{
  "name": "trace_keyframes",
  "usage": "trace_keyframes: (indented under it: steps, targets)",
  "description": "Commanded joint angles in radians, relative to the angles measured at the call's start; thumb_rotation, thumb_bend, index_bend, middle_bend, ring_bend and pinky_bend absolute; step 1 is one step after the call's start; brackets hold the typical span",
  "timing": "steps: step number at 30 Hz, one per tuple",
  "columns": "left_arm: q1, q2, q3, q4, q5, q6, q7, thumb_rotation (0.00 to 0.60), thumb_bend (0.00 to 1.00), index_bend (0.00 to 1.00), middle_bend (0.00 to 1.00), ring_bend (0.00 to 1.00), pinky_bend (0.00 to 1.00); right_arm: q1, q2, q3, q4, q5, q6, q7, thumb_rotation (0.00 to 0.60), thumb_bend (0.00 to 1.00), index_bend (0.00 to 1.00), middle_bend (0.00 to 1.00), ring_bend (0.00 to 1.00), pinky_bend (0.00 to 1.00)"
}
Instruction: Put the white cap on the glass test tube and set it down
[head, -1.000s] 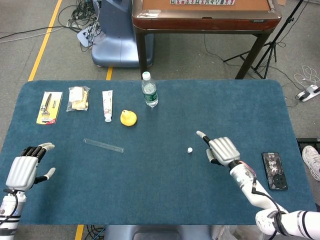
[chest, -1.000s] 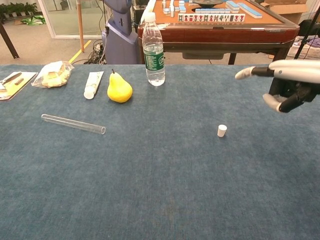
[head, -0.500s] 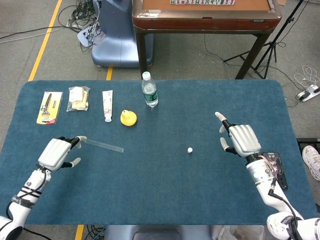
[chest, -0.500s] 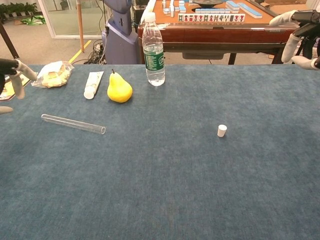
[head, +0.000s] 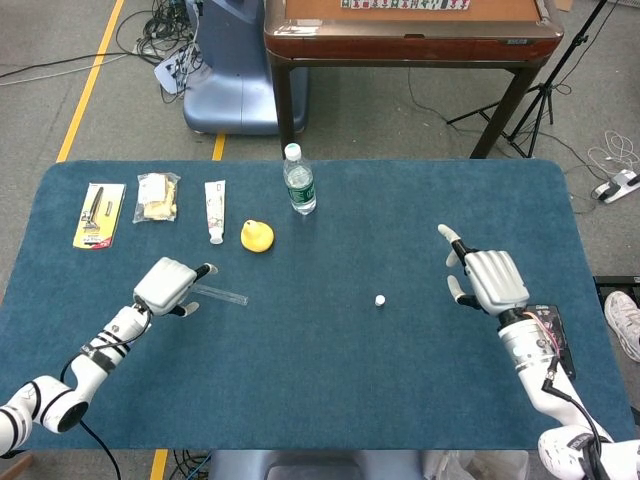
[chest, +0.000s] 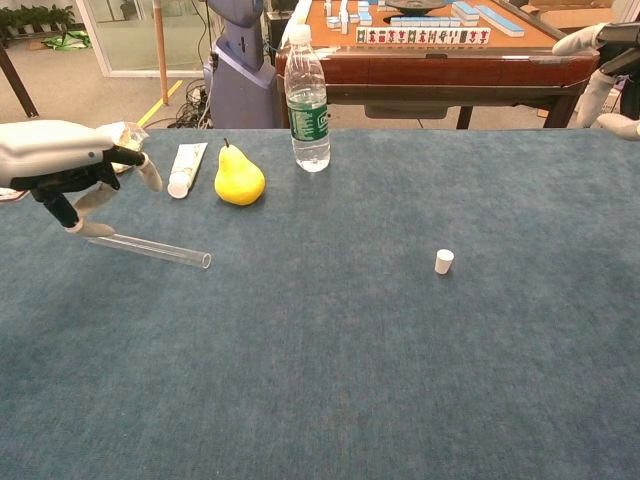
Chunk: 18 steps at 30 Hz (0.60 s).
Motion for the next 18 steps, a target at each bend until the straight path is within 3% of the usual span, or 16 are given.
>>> trace_keyframes:
  steps: [1,6,18]
  targets:
    - [-0.040,-0.045,0.007,0.056,-0.021,-0.054,0.006,0.600,0.20,0.35,0.93,0.96,1.00,-0.002,0.001,0.003,-0.002,0.001,-0.002,-0.003,0.600,0.50,0.05,0.40,0.48,0.55]
    - [-0.084,-0.100,0.010,0.134,-0.058,-0.119,0.020,0.600,0.20,0.43,1.00,1.00,1.00,-0.006,0.000,0.007,-0.007,0.001,-0.005,-0.010,0.600,0.50,0.05,0.41,0.49,0.55]
    - [-0.127,-0.157,0.012,0.210,-0.140,-0.186,0.037,0.600,0.20,0.49,1.00,1.00,1.00,-0.021,0.000,0.011,-0.003,0.001,-0.011,-0.007,0.600,0.50,0.05,0.43,0.51,0.55]
